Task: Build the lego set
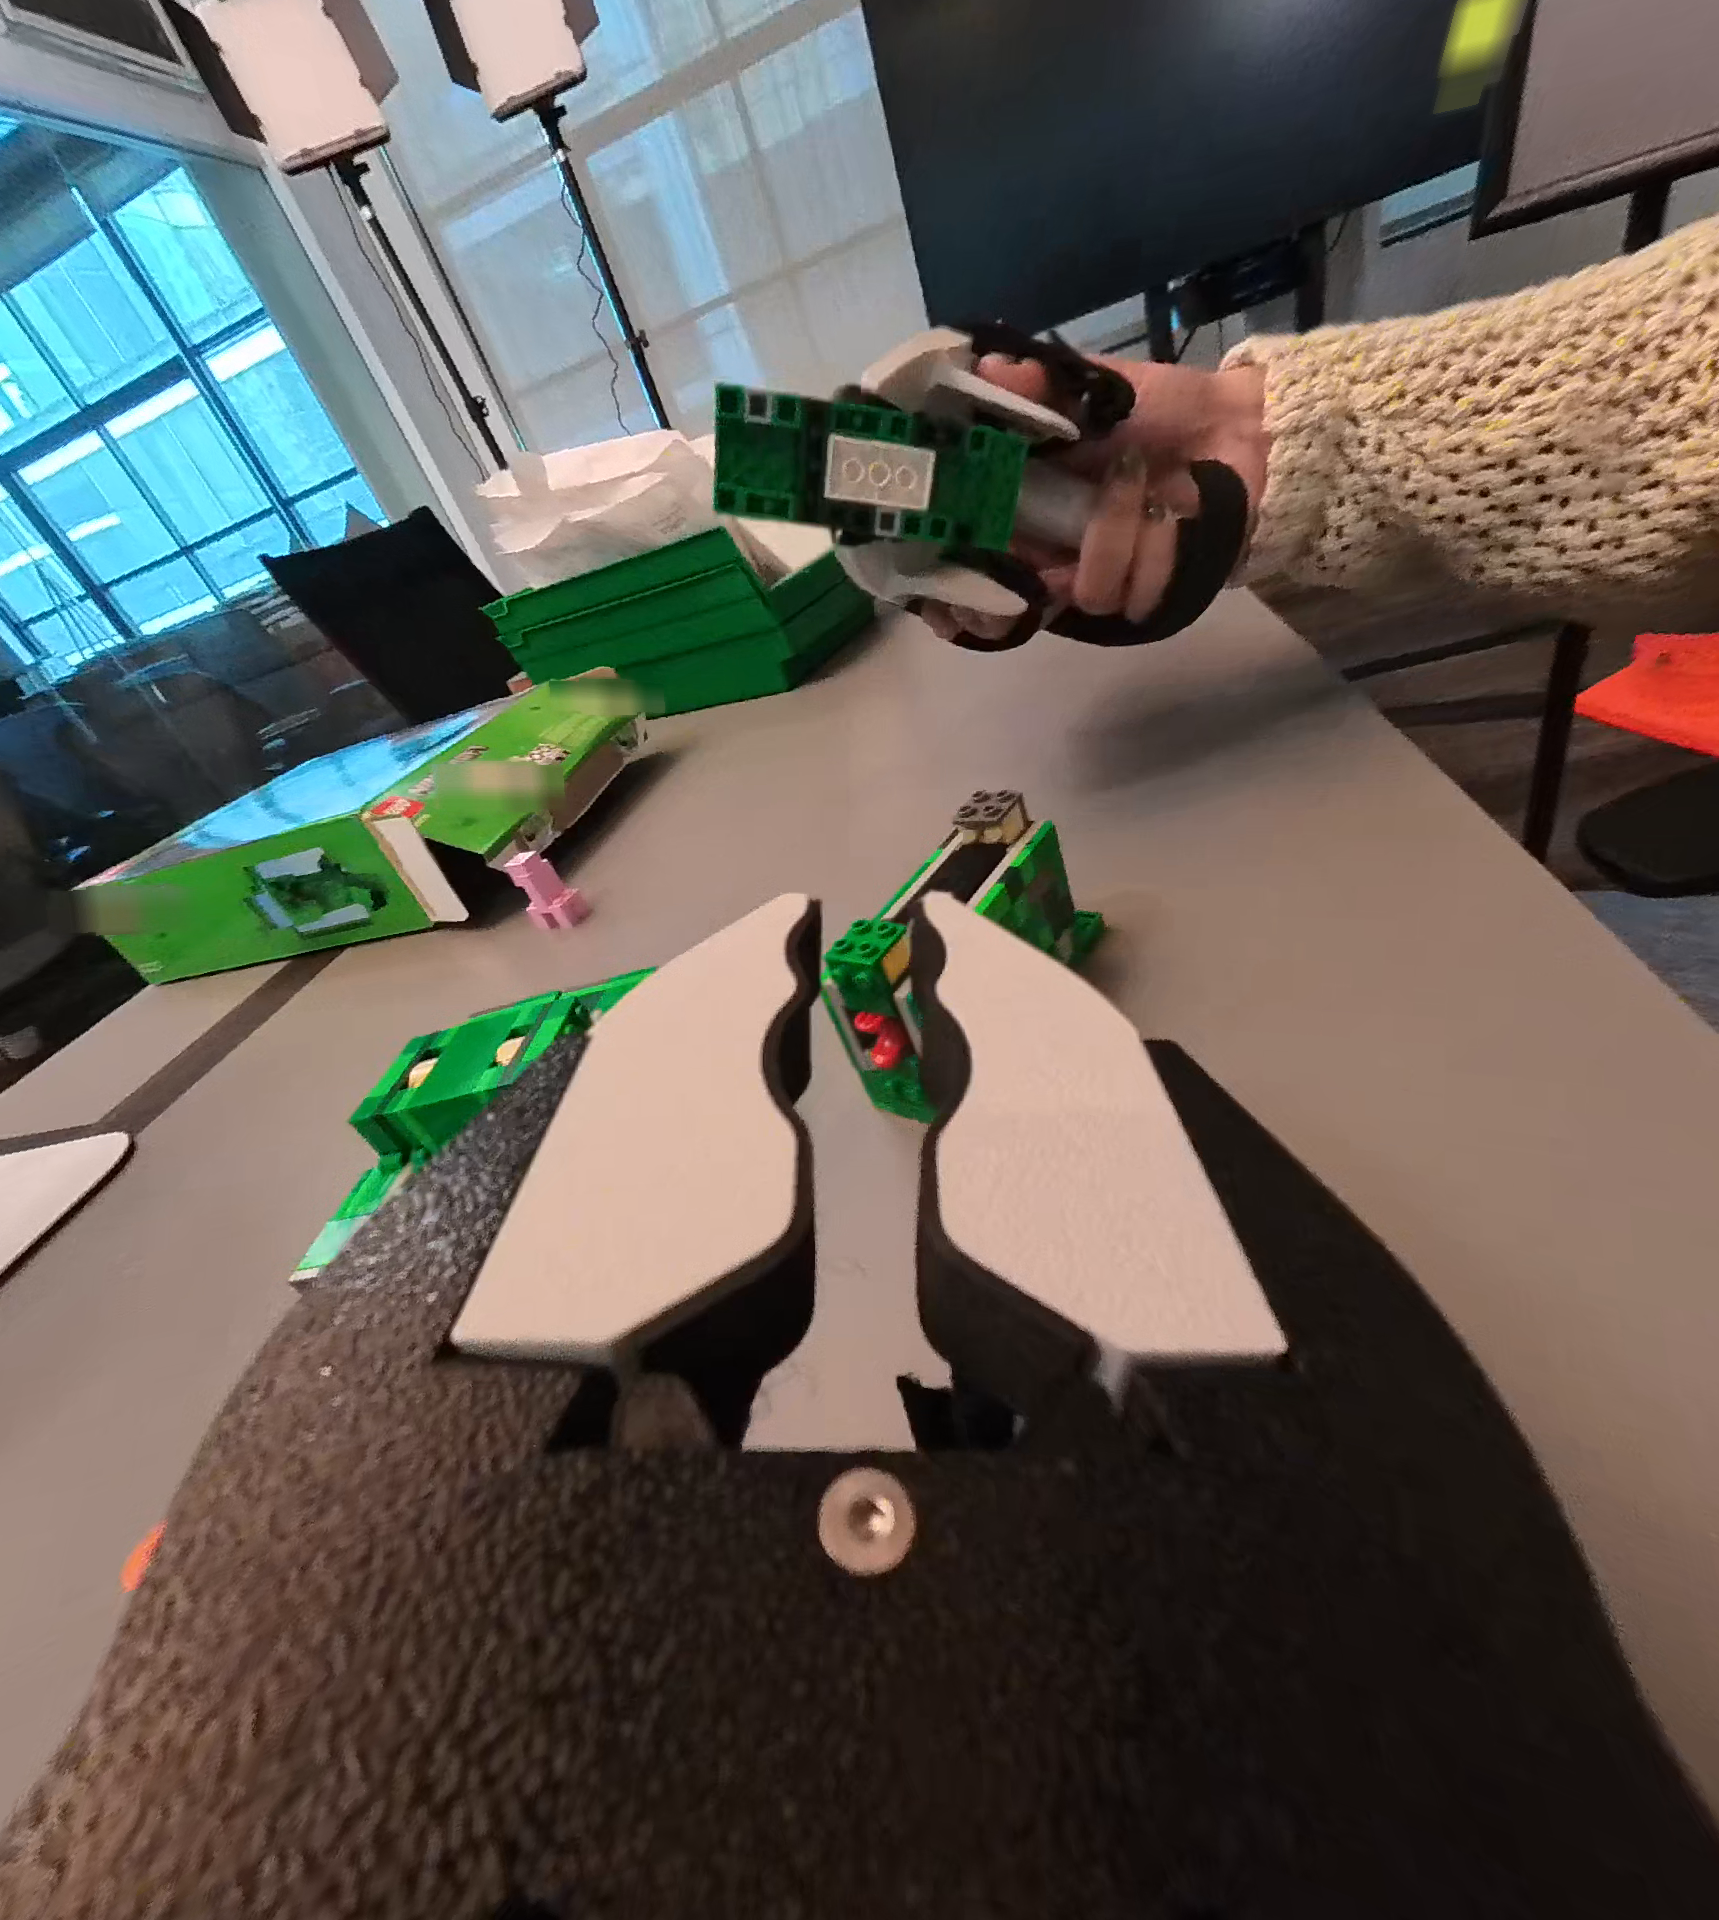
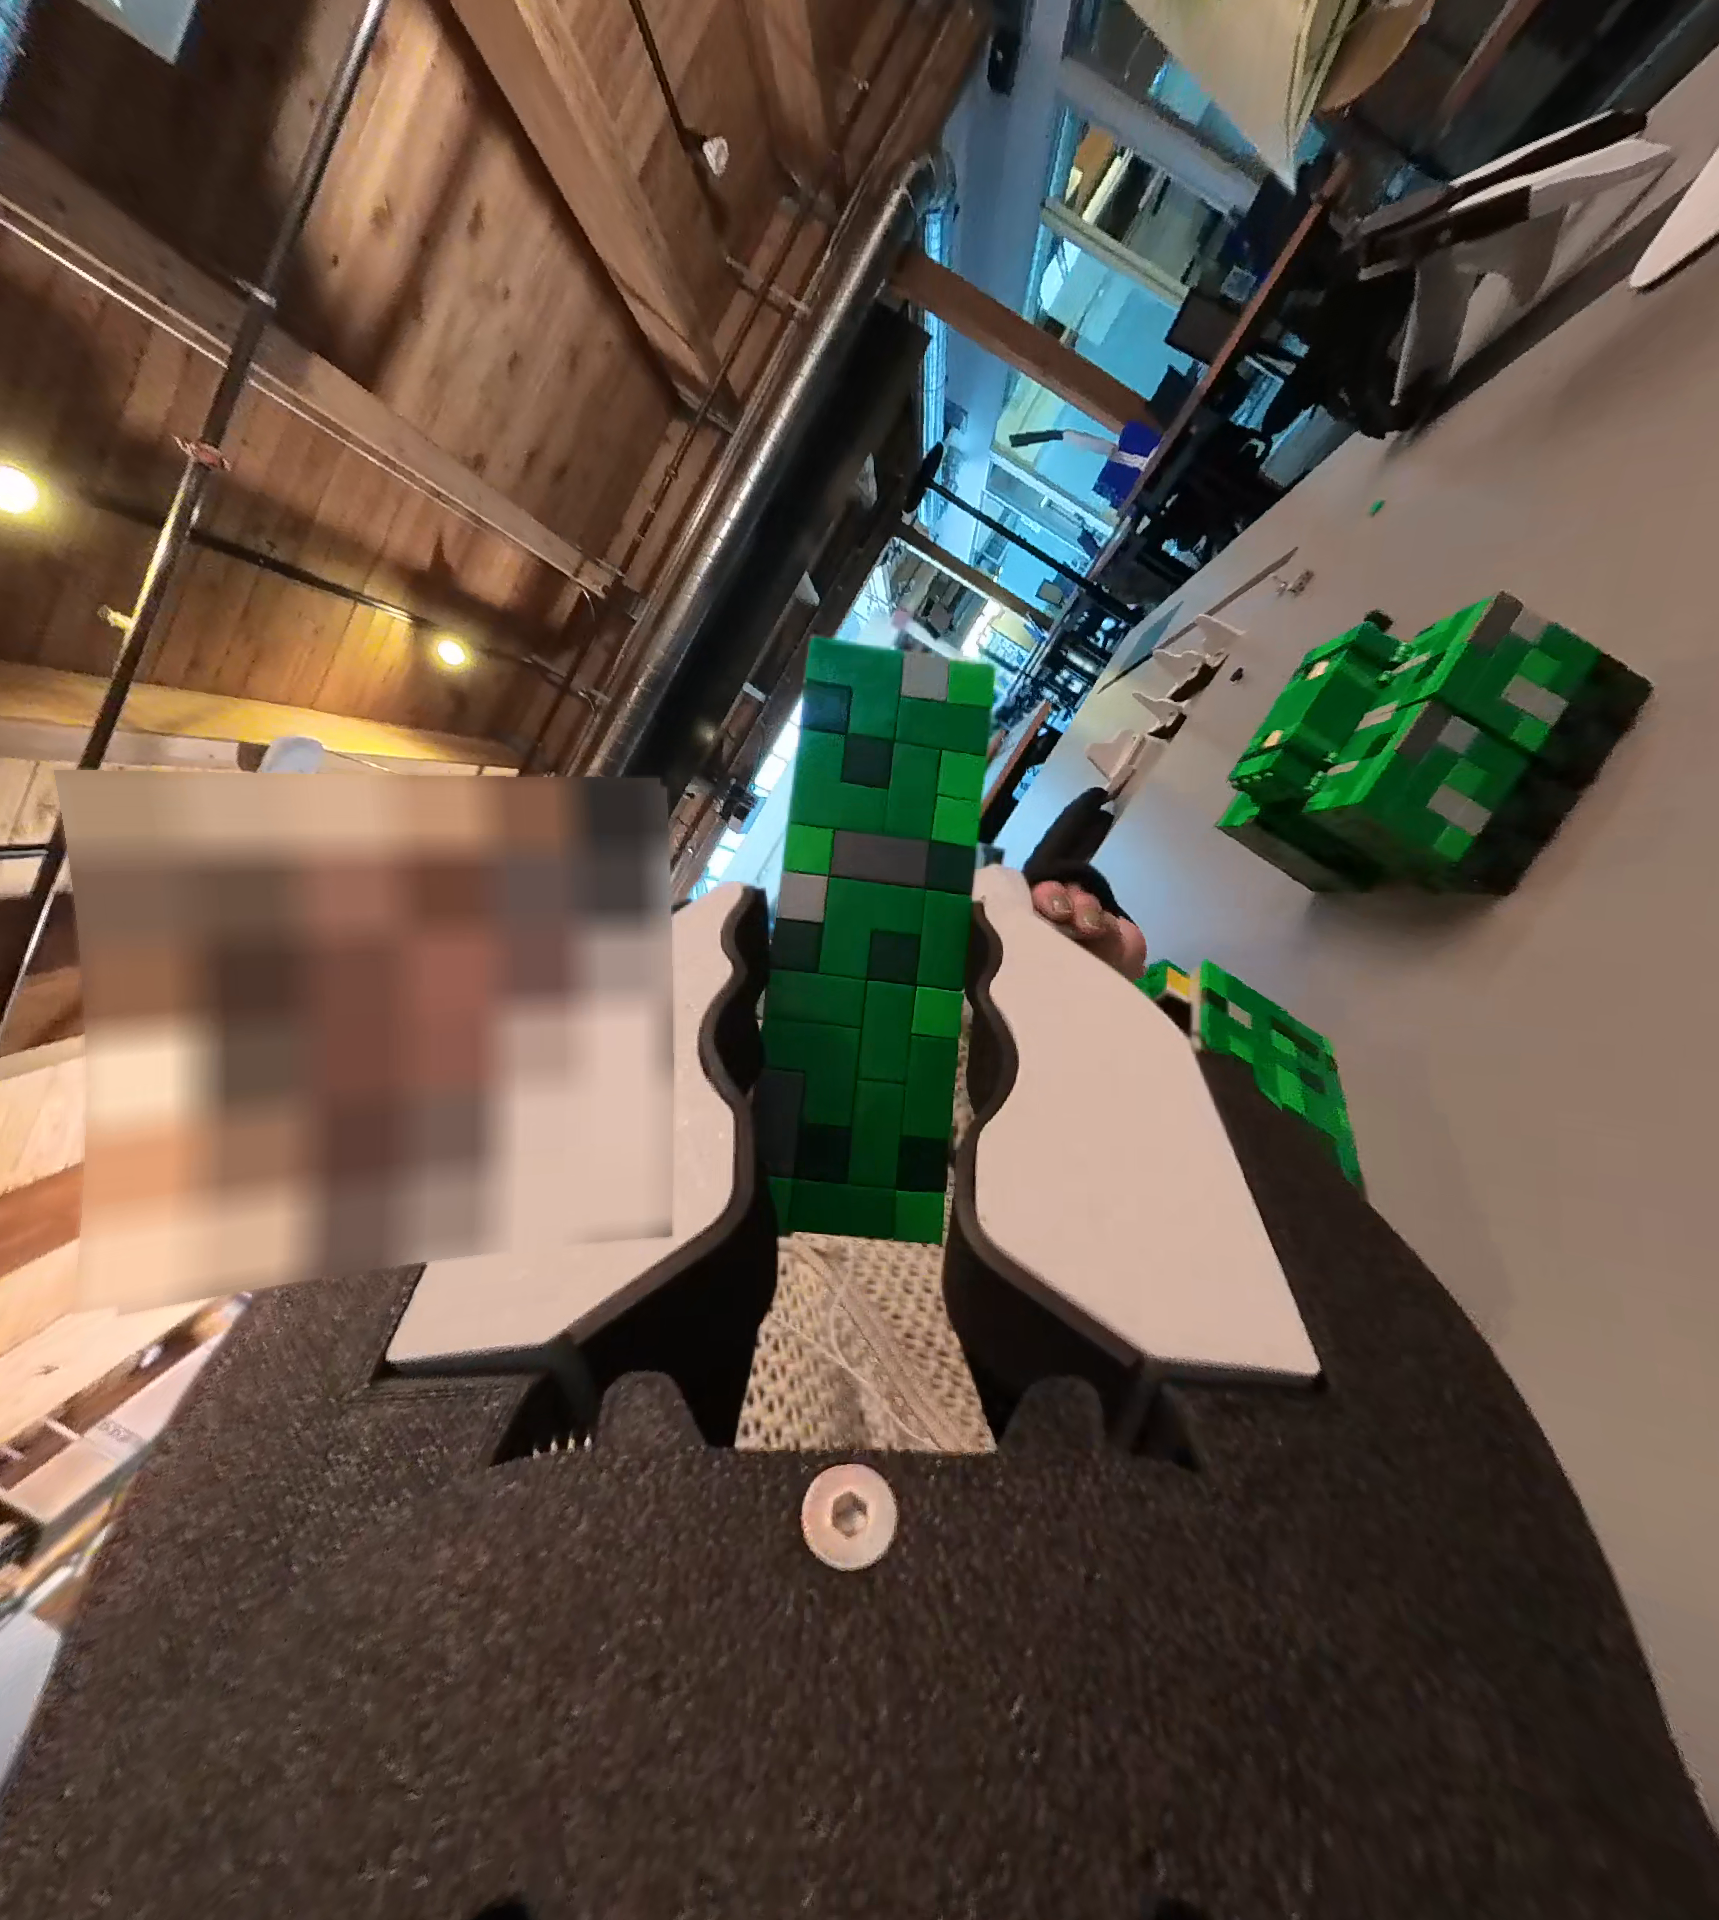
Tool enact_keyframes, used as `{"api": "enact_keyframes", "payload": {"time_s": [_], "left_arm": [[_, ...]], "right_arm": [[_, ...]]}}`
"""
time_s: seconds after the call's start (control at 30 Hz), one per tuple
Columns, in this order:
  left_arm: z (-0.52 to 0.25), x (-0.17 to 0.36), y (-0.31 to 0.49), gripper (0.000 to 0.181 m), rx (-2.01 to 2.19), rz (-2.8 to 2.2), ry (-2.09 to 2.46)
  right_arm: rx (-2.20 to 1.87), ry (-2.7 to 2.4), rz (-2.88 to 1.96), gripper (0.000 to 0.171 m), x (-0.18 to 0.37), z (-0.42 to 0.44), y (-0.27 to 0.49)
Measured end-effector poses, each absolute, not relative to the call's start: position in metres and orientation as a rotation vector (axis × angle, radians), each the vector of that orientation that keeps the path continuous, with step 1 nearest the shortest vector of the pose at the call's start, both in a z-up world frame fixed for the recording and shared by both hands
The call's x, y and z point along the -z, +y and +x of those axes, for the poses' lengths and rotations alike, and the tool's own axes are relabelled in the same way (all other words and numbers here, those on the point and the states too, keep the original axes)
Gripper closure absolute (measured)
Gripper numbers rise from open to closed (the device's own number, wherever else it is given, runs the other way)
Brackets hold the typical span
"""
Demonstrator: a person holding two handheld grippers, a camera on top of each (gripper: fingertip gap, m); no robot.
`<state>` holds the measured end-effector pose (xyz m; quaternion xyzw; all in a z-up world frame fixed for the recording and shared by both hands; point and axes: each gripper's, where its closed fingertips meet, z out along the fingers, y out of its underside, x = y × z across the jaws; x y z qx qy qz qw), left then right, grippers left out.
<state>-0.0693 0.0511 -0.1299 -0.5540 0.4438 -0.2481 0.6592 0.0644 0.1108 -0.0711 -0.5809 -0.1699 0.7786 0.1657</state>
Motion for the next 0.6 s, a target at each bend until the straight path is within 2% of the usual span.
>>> {"api": "enact_keyframes", "payload": {"time_s": [0.03, 0.6], "left_arm": [[-0.07, 0.13, 0.051, 0.166, 0.573, -1.256, 1.003], [-0.071, 0.131, 0.051, 0.169, 0.595, -1.267, 1.006]], "right_arm": [[-2.222, -0.475, -1.645, 0.136, 0.069, 0.063, 0.11], [-2.259, -0.532, -1.602, 0.135, 0.061, 0.048, 0.093]]}}
